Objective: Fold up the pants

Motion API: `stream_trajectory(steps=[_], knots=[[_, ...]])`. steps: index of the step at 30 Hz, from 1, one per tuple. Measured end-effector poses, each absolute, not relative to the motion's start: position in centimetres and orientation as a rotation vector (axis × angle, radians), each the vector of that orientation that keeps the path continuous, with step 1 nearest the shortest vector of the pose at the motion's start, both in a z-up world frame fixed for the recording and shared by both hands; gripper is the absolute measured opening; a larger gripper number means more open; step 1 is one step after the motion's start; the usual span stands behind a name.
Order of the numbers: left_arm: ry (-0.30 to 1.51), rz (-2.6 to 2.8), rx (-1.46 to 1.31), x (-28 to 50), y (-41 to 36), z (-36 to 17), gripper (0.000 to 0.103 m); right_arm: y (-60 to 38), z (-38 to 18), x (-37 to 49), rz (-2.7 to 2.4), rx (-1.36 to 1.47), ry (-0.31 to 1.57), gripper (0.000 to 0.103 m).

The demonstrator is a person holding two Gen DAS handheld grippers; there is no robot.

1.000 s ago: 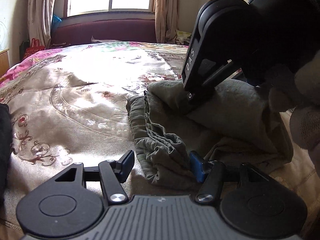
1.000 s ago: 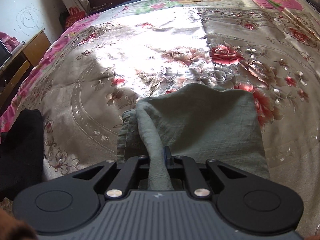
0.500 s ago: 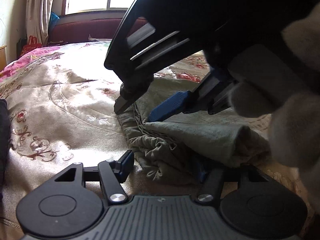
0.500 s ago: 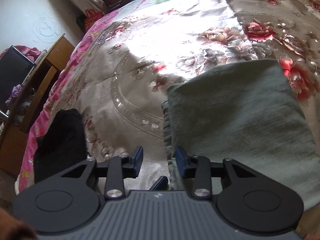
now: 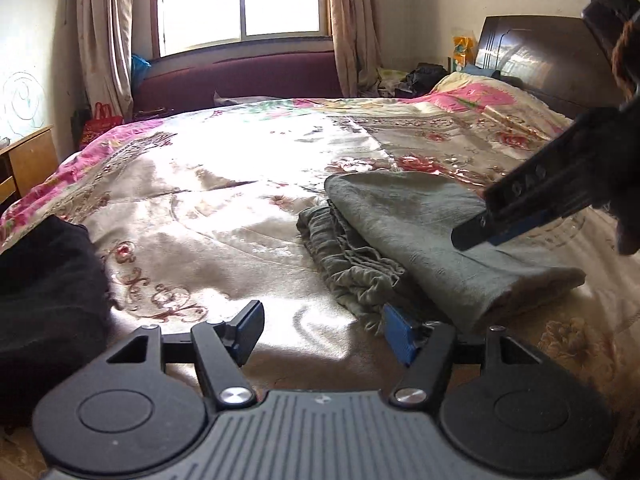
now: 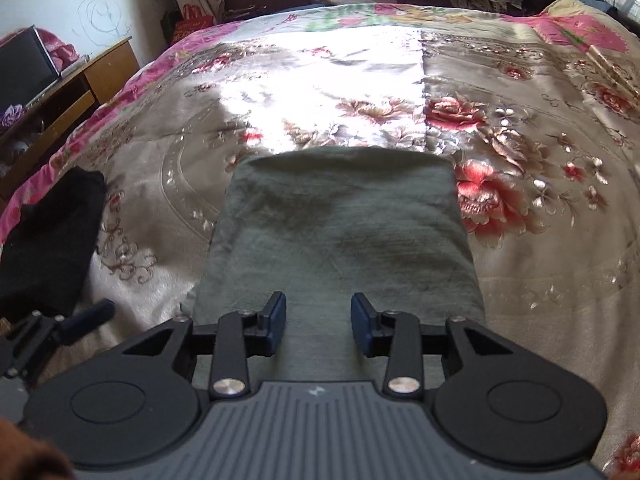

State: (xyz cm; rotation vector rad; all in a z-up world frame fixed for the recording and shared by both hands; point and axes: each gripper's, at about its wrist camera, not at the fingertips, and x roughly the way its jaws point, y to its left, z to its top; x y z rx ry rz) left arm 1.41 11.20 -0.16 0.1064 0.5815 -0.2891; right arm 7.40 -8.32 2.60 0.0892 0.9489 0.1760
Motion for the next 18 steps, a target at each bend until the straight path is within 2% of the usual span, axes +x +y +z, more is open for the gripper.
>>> stream_trajectory(steps=[3, 12, 18], knots=[[0.584, -0.275, 0.131, 1.7, 11.1, 0.4, 0.078, -7.6, 1.2, 7.8, 0.184, 0.058, 0.944, 0.038], [0.585, -0.295, 0.167, 5.1, 9.2, 3.1, 0.078, -9.4, 2.4, 7.2, 0.252, 0.086, 0.893, 0.038], [0.653, -0.312, 0.174, 7.2, 8.0, 1.7, 0.078, -11.0, 2.4, 3.9, 0.289, 0.047, 0.835, 0.038]])
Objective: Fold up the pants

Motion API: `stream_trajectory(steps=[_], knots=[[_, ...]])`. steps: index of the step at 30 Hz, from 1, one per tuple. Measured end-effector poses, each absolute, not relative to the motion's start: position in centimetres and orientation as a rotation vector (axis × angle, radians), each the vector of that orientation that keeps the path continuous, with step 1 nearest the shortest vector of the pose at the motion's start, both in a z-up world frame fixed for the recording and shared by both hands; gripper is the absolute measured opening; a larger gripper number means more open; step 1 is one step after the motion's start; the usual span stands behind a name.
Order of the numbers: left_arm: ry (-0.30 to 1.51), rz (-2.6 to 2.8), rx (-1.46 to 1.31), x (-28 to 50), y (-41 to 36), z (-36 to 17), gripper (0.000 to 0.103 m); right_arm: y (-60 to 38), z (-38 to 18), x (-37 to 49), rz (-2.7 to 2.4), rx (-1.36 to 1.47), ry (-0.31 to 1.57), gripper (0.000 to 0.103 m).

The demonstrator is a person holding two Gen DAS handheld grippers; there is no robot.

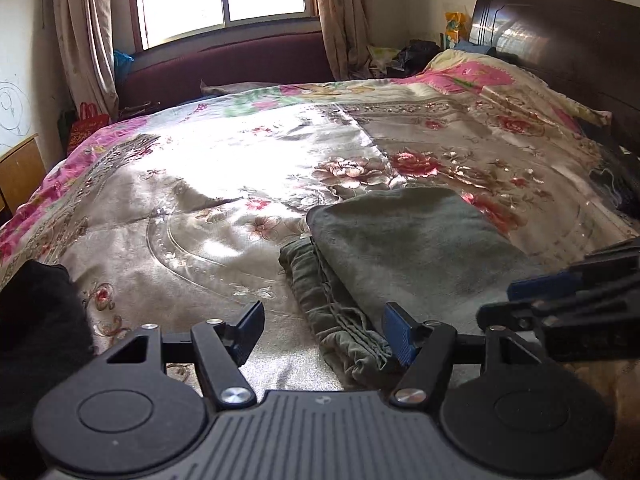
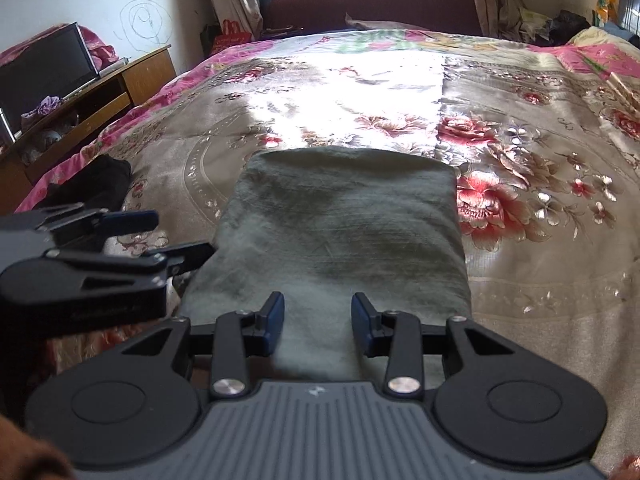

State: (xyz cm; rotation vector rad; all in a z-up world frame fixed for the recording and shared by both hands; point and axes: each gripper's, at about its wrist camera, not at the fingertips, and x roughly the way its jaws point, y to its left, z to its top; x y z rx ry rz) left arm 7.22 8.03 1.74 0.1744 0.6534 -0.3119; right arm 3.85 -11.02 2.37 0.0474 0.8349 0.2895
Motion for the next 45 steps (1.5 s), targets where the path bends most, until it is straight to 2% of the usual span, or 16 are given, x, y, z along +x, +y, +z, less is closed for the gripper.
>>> stream_trajectory(steps=[7, 12, 18, 21, 25, 26, 28, 29, 31, 37, 41, 45], knots=[[0.682, -0.349, 0.203, 9.1, 6.2, 1.9, 0.077, -8.9, 2.3, 1.6, 0.430, -0.060, 0.740, 0.039], [0.697, -0.372, 0.172, 9.4, 7.1, 2.5, 0.078, -7.7, 2.0, 0.8, 0.508, -0.105, 0.689, 0.049], [0.683, -0.380, 0.136, 10.8, 6.8, 3.5, 0.078, -6.7, 0.6, 1.6, 0.481, -0.136, 0.692, 0.049], [0.660, -0.399, 0.181, 10.4, 6.1, 4.0, 0.082, -6.7, 0.7, 1.6, 0.478, -0.135, 0.679, 0.049], [0.709, -0.359, 0.252, 12.2, 4.8, 2.1, 0.081, -6.5, 0.4, 2.0, 0.477, -0.136, 0.684, 0.048], [0.726, -0.343, 0.263, 12.8, 4.6, 1.5, 0.078, -6.4, 0.4, 2.0, 0.473, -0.147, 0.685, 0.047], [0.762, -0.341, 0.270, 13.7, 4.3, 0.5, 0.048, -6.3, 0.4, 2.1, 0.475, -0.151, 0.692, 0.026], [0.779, -0.352, 0.263, 14.1, 4.3, 0.3, 0.044, -6.4, 0.3, 2.4, 0.483, -0.137, 0.708, 0.006], [0.774, -0.348, 0.264, 14.4, 4.5, 0.6, 0.034, -6.6, 0.5, 3.0, 0.484, -0.099, 0.738, 0.004], [0.745, -0.358, 0.219, 15.0, 6.3, 3.0, 0.019, -7.6, 3.6, 3.8, 0.525, 0.034, 0.702, 0.001], [0.720, -0.325, 0.227, 15.5, 7.5, 3.7, 0.019, -6.2, 5.2, 4.6, 0.569, 0.087, 0.647, 0.001], [0.779, -0.386, 0.120, 15.8, 8.9, 2.9, 0.021, -5.3, 3.8, 4.6, 0.512, 0.038, 0.683, 0.008]])
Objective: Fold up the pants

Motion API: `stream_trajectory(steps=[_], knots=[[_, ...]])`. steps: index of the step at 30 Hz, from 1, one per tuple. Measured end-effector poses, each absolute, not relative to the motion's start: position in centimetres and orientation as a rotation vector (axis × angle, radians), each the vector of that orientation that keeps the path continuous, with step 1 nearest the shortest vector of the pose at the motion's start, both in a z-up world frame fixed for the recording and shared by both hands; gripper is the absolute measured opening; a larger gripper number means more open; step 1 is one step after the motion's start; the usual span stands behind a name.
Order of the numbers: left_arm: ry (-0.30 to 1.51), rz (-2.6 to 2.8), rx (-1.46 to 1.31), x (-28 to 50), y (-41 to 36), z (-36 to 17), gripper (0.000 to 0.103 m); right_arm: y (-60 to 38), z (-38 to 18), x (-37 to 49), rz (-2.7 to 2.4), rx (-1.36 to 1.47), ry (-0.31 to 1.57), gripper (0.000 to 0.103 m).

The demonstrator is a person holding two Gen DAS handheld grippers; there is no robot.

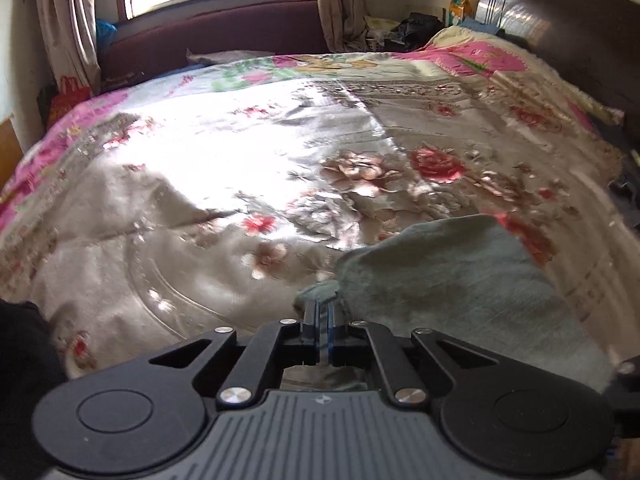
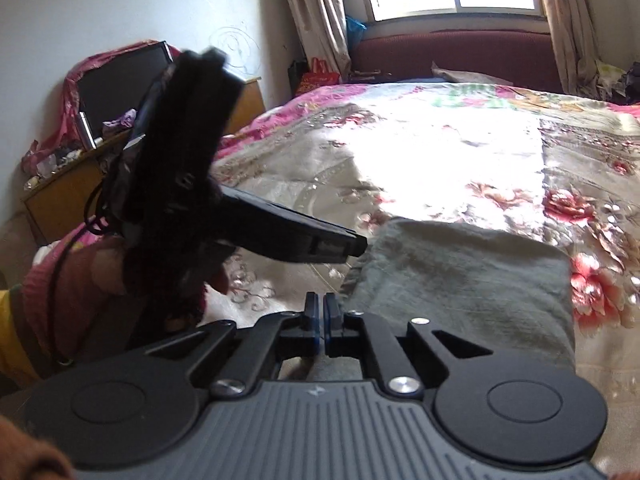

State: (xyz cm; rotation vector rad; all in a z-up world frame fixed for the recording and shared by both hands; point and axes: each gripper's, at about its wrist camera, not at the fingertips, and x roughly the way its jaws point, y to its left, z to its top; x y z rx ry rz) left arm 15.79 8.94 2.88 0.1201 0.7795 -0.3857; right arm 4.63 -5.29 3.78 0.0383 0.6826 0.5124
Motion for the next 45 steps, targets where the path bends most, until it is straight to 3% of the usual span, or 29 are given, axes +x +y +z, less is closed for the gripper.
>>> stream_trajectory(steps=[2, 5, 6, 9, 12, 13, 14, 15, 16, 17, 21, 27, 38, 43, 45], knots=[[0.774, -0.418, 0.118, 15.2, 8.6, 3.1, 0.024, -5.2, 3.2, 3.8, 0.472, -0.050, 0.681, 0.014], [0.743, -0.416, 0.202, 14.8, 7.3, 2.8, 0.055, -5.2, 2.2, 2.7, 0.445, -0.068, 0.715, 0.048], [0.739, -0.407, 0.227, 14.9, 7.0, 2.6, 0.064, -5.0, 1.8, 2.4, 0.452, -0.070, 0.726, 0.051], [0.752, -0.434, 0.211, 14.7, 7.1, 2.5, 0.064, -4.4, 1.0, 1.9, 0.446, -0.104, 0.718, 0.051], [0.747, -0.449, 0.208, 14.6, 6.9, 2.7, 0.072, -3.5, 0.2, 1.4, 0.414, -0.204, 0.667, 0.047], [0.750, -0.428, 0.239, 14.9, 6.5, 2.3, 0.070, -3.4, 0.0, 1.5, 0.410, -0.224, 0.664, 0.041], [0.765, -0.411, 0.264, 15.3, 6.1, 1.9, 0.067, -3.6, -0.2, 1.7, 0.425, -0.218, 0.675, 0.021], [0.790, -0.414, 0.260, 16.0, 6.0, 1.3, 0.049, -4.0, -0.2, 2.0, 0.451, -0.175, 0.707, 0.012], [0.831, -0.432, 0.230, 16.6, 6.1, 0.8, 0.033, -4.4, 0.1, 2.2, 0.459, -0.130, 0.727, 0.011], [0.855, -0.438, 0.201, 17.0, 6.3, 0.6, 0.032, -4.8, 0.5, 2.3, 0.463, -0.103, 0.729, 0.007], [0.818, -0.465, 0.191, 16.8, 6.6, 2.1, 0.025, -6.2, 3.3, 3.3, 0.483, 0.015, 0.713, 0.006], [0.734, -0.465, 0.166, 17.0, 8.1, 5.0, 0.023, -5.8, 6.7, 4.4, 0.509, 0.071, 0.609, 0.006], [0.803, -0.375, 0.122, 18.5, 12.6, 0.4, 0.020, 0.9, -0.3, 10.5, 0.529, 0.129, 0.737, 0.005], [0.774, -0.369, 0.143, 18.0, 13.7, 1.6, 0.022, 0.9, -1.3, 11.2, 0.532, 0.190, 0.771, 0.013], [0.765, -0.384, 0.165, 17.5, 13.9, 1.7, 0.027, -0.9, 0.3, 10.2, 0.543, 0.218, 0.755, 0.023]])
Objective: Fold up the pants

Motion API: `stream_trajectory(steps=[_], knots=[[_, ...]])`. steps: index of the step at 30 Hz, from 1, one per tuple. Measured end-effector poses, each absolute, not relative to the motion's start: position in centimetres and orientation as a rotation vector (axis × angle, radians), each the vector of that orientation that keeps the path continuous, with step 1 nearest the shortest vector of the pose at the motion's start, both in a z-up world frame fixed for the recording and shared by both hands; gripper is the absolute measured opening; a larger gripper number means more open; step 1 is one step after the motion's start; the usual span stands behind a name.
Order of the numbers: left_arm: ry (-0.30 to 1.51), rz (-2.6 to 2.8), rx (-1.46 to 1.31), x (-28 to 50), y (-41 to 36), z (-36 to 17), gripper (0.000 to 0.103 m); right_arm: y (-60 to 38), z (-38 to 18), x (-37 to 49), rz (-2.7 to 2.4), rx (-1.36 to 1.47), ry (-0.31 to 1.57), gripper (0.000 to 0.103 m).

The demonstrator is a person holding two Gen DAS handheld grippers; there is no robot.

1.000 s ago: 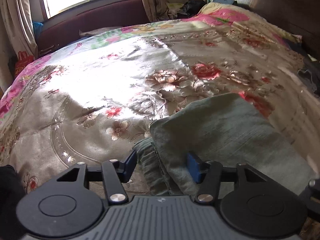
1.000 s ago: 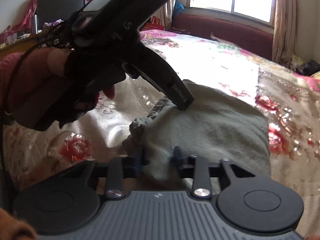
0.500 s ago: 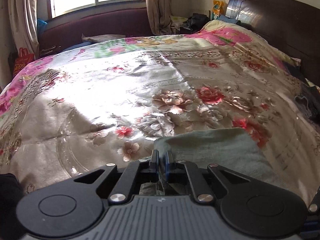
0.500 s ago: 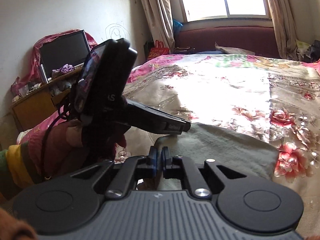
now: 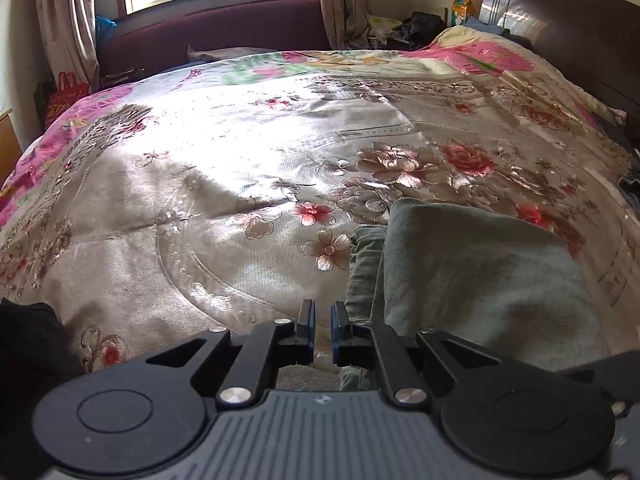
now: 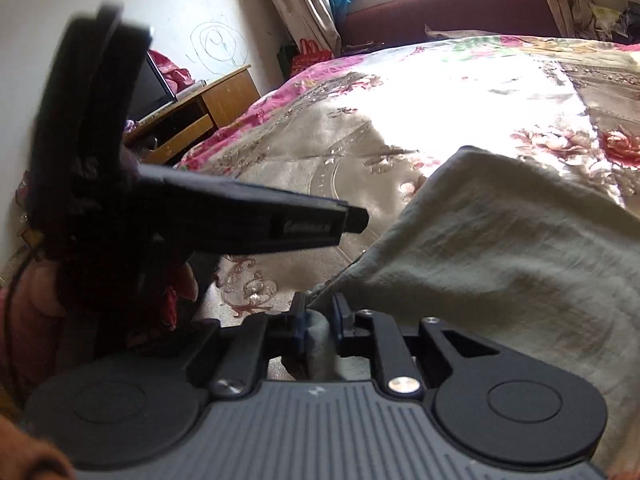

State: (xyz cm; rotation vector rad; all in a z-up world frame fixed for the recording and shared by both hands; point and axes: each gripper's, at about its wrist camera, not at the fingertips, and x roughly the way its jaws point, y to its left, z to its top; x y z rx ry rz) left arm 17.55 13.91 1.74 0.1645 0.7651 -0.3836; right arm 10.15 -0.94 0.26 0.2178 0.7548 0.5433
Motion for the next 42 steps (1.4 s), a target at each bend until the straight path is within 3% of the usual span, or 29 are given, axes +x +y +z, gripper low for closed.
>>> stream_trajectory(steps=[1, 3, 5, 8, 13, 14, 16, 18, 23, 25, 26, 28, 30, 31, 34, 37, 42], knots=[[0.764, -0.395, 0.173, 17.4, 14.0, 1.7, 0.032, -2.3, 1.1, 9.5, 0.546, 0.245, 0.741, 0.026], [0.771, -0.419, 0.164, 17.3, 14.1, 1.7, 0.042, -5.8, 2.7, 7.9, 0.515, 0.289, 0.707, 0.045], [0.775, -0.448, 0.130, 17.2, 14.2, 1.8, 0.047, -9.2, 3.3, 6.3, 0.433, 0.290, 0.699, 0.053], [0.760, -0.468, 0.120, 17.0, 13.8, 2.0, 0.050, -13.0, 2.1, 5.5, 0.291, 0.295, 0.770, 0.055], [0.724, -0.493, 0.093, 16.6, 14.4, 3.7, 0.053, -16.1, -1.2, 7.2, 0.254, 0.537, 0.871, 0.054], [0.717, -0.500, 0.083, 16.4, 14.7, 4.4, 0.057, -15.9, -1.3, 7.5, 0.271, 0.538, 0.861, 0.055], [0.714, -0.518, 0.070, 16.4, 15.0, 5.0, 0.077, -15.4, -1.8, 8.1, 0.288, 0.554, 0.848, 0.056], [0.730, -0.524, 0.136, 16.6, 14.1, 4.2, 0.081, -15.2, -2.5, 9.0, 0.314, 0.577, 0.863, 0.059], [0.847, -0.515, 0.275, 18.9, 12.6, -0.5, 0.084, -14.9, -3.1, 10.9, 0.351, 0.584, 0.864, 0.063], [0.882, -0.534, 0.228, 19.5, 12.5, -1.3, 0.082, -14.8, -3.3, 11.9, 0.369, 0.595, 0.867, 0.040], [0.892, -0.542, 0.191, 19.5, 12.3, -1.4, 0.079, -14.9, -3.5, 12.5, 0.357, 0.605, 0.889, 0.021], [0.913, -0.556, 0.162, 18.8, 11.6, -1.4, 0.062, -16.0, -3.9, 13.3, 0.371, 0.658, 0.936, 0.015], [0.909, -0.549, 0.150, 17.5, 11.2, -1.1, 0.058, -17.3, -3.0, 13.1, 0.377, 0.639, 0.941, 0.013], [0.920, -0.563, 0.115, 16.8, 11.2, -0.9, 0.053, -17.8, -2.3, 12.8, 0.376, 0.601, 0.941, 0.012], [0.938, -0.621, -0.017, 14.6, 10.2, -0.3, 0.050, -20.0, -0.2, 12.2, 0.362, 0.490, 0.972, 0.012], [0.920, -0.635, -0.097, 12.7, 8.1, -0.4, 0.052, -22.7, -0.4, 12.7, 0.286, 0.426, 1.039, 0.029], [0.888, -0.546, -0.087, 11.6, 6.3, -0.2, 0.055, -24.1, 2.1, 9.3, 0.133, 0.292, 0.889, 0.036]])
